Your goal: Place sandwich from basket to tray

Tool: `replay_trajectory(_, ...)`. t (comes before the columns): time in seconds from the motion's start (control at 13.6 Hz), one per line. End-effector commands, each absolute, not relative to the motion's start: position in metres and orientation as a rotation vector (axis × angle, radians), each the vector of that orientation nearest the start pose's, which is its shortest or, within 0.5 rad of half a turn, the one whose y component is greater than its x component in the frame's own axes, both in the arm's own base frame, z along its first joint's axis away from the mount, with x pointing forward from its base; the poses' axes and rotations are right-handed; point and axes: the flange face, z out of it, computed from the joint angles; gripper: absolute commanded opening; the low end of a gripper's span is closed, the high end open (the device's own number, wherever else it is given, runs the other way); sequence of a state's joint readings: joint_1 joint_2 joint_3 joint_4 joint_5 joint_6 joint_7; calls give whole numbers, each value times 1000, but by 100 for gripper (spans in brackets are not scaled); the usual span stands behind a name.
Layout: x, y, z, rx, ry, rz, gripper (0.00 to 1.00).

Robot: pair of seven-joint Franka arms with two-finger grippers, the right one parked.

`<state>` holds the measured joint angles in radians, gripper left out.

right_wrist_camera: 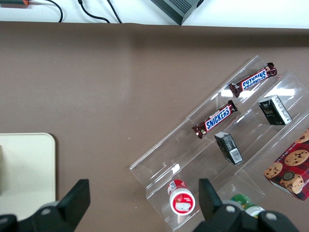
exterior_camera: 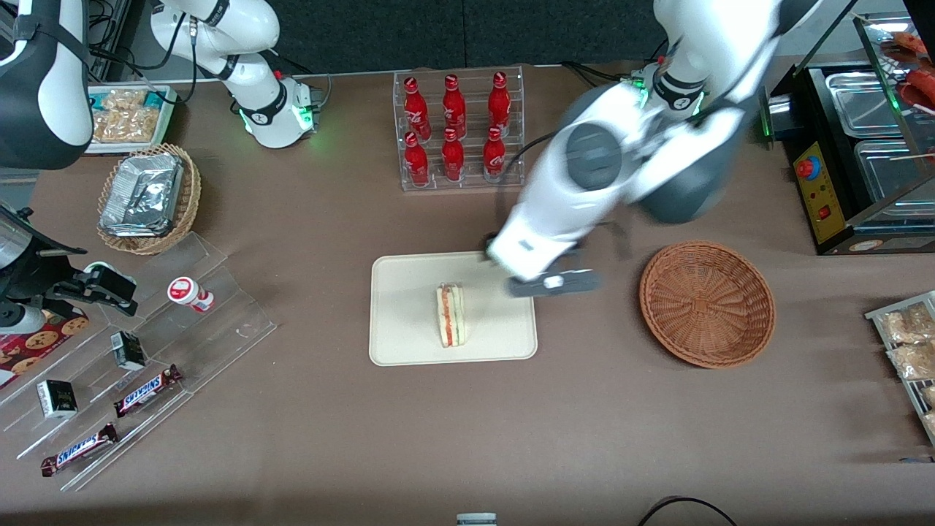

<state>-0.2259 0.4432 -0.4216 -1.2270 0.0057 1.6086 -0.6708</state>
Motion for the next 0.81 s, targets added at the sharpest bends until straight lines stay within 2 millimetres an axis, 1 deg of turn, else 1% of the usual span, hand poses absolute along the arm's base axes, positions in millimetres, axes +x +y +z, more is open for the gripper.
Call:
replay_trajectory(0.0, 561, -256, 557, -3228, 16, 258, 100)
replay_trajectory(0.07, 560, -211, 562, -3235, 35, 271, 100)
replay_trajectory(0.15, 553, -174, 565, -3229, 50, 266, 100)
replay_trajectory(0.22, 541, -150, 570, -3213, 57, 243, 100)
replay_trajectory(0.29, 529, -131, 576, -3197, 74, 219, 100)
replay_trajectory(0.37, 523, -100, 584, -3190, 71, 205, 100)
replay_trajectory(0.44, 515, -80, 595, -3184, 84, 190, 100)
replay_trajectory(0.52, 510, -67, 603, -3178, 82, 224, 100)
replay_trajectory(0.59, 508, -53, 613, -3180, 43, 259, 100)
replay_trajectory(0.66, 505, -43, 624, -3171, 25, 285, 100)
replay_trajectory(0.74, 504, -41, 635, -3166, 21, 260, 100)
